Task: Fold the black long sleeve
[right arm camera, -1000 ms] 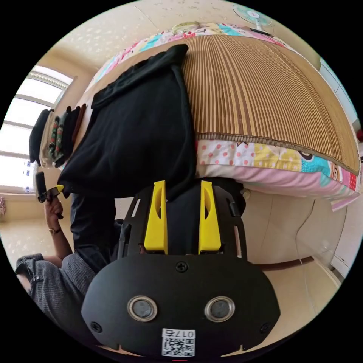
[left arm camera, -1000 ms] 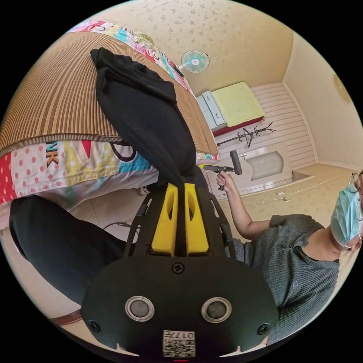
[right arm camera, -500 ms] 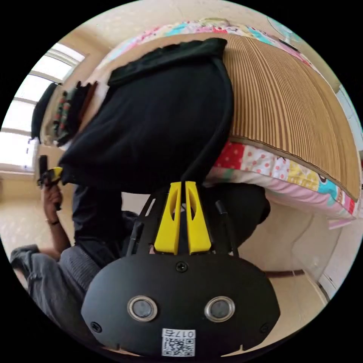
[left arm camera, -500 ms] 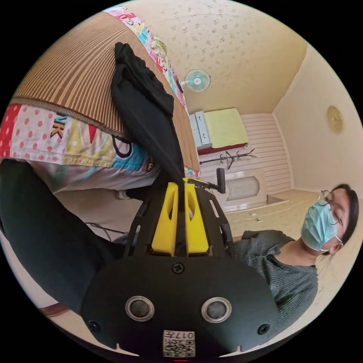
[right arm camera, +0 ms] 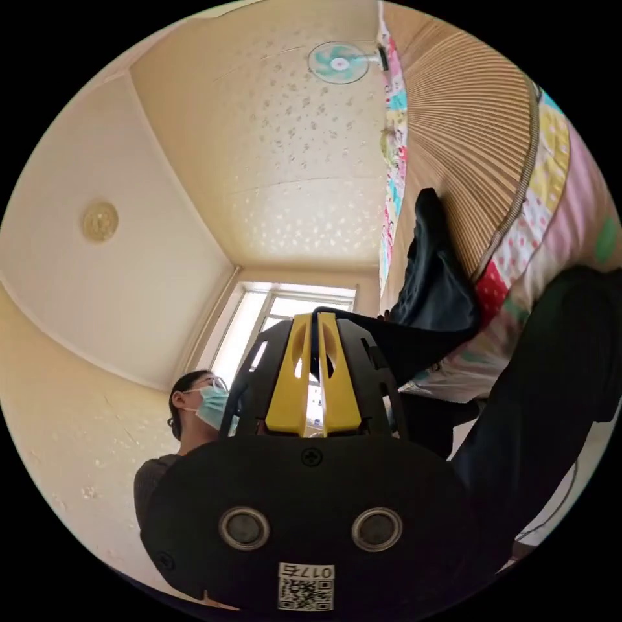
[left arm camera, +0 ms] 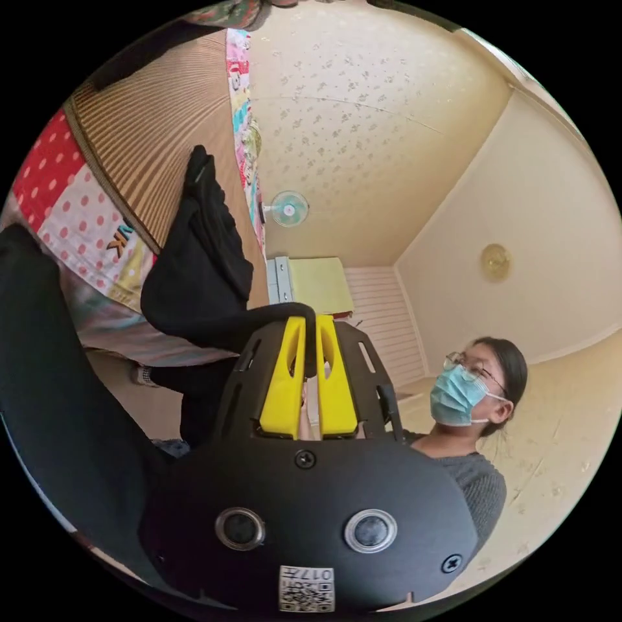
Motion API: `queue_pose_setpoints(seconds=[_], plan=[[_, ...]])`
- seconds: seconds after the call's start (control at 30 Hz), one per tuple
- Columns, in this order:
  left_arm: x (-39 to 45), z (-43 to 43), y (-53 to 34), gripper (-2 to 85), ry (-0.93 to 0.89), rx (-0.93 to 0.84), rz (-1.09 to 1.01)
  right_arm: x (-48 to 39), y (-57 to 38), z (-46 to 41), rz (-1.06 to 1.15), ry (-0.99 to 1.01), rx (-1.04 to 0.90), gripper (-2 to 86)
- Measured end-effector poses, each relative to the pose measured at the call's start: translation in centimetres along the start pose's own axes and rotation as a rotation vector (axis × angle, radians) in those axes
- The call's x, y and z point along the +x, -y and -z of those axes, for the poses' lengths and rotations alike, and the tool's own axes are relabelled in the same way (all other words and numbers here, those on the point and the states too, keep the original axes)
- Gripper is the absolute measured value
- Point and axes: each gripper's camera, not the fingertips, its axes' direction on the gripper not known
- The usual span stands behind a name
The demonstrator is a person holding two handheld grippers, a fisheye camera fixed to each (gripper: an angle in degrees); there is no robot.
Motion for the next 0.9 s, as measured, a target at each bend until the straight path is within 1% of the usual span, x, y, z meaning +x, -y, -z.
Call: queue_pose_setpoints(seconds=[0.03, 0.07, 0.13, 0.17, 0.23, 0.27, 0.3, 0.33, 0.37, 0.4, 0.43, 0.47, 0.53, 0.57, 0.6, 0.63, 0.67, 0.7, 0.73, 0.77, 0.83, 0.9], plan=[[-0.7, -0.2, 1.1, 1.2, 0.03, 0.052, 0.037, 1.8, 0.7, -0.2, -0.041, -0.007, 0.039, 1.7], [-1.0, -0.5, 1.7, 1.3, 0.01, 0.077, 0.049, 3.1, 1.8, -1.0, -0.068, 0.0, 0.078, 1.9], [-2.5, -2.2, 4.9, 1.4, -0.175, 0.16, 0.144, 4.8, 4.1, -2.8, -0.099, 0.034, 0.128, 2.3], [-2.7, -2.8, 5.9, 1.5, -0.197, 0.183, 0.161, 5.9, 6.3, -4.5, -0.127, 0.036, 0.154, 2.5], [-2.9, -5.4, 10.3, 2.0, -0.09, 0.268, 0.194, 7.0, 9.9, -7.8, -0.11, -0.009, 0.193, 2.9], [-2.9, -6.0, 11.5, 2.3, -0.069, 0.298, 0.197, 7.5, 12.6, -10.5, -0.094, -0.088, 0.208, 3.4], [-2.8, -7.6, 14.3, 2.7, -0.045, 0.338, 0.166, 7.8, 14.0, -12.0, -0.077, -0.126, 0.207, 3.8], [-2.7, -9.3, 17.9, 4.9, -0.008, 0.345, 0.08, 8.3, 16.9, -15.2, -0.014, -0.172, 0.191, 4.8], [-2.6, -10.1, 19.6, 6.0, 0.01, 0.344, 0.021, 8.8, 19.5, -18.5, 0.089, -0.178, 0.163, 6.2], [-2.8, -11.5, 22.5, 11.7, 0.041, 0.35, -0.098, 9.0, 20.5, -19.8, 0.14, -0.181, 0.156, 8.0], [-3.2, -12.5, 24.3, 15.4, 0.107, 0.352, -0.153, 9.3, 21.6, -22.0, 0.208, -0.247, 0.16, 11.4], [-3.3, -13.0, 24.8, 16.2, 0.148, 0.344, -0.159, 9.5, 21.7, -23.7, 0.221, -0.332, 0.169, 12.5], [-3.2, -14.6, 24.5, 16.6, 0.306, 0.313, -0.251, 9.5, 20.3, -26.4, 0.303, -0.39, 0.12, 13.0], [-3.2, -15.0, 24.1, 16.5, 0.365, 0.3, -0.276, 9.7, 18.7, -28.5, 0.36, -0.498, 0.054, 12.8], [-3.5, -16.0, 23.0, 16.4, 0.495, 0.28, -0.309, 10.0, 17.6, -29.6, 0.389, -0.576, 0.018, 12.5], [-4.2, -17.1, 21.9, 16.5, 0.613, 0.261, -0.331, 11.0, 15.3, -31.9, 0.447, -0.75, -0.044, 12.2], [-4.6, -17.7, 21.3, 16.5, 0.665, 0.251, -0.341, 12.6, 12.5, -34.1, 0.512, -0.916, -0.078, 11.8], [-5.7, -18.9, 20.6, 16.5, 0.747, 0.225, -0.349, 13.6, 11.2, -35.1, 0.542, -0.988, -0.094, 11.4], [-7.1, -20.3, 20.2, 16.4, 0.815, 0.182, -0.336, 16.0, 9.0, -37.2, 0.584, -1.13, -0.146, 10.7], [-7.9, -21.1, 20.2, 16.4, 0.847, 0.154, -0.326, 19.0, 7.5, -39.3, 0.592, -1.286, -0.211, 9.3], [-10.3, -24.1, 20.4, 16.1, 0.974, 0.052, -0.313, 23.2, 5.6, -42.1, 0.609, -1.469, -0.301, 6.7], [-10.7, -25.4, 20.1, 14.6, 1.049, 0.034, -0.344, 24.2, 3.5, -43.5, 0.676, -1.481, -0.287, 4.6]])
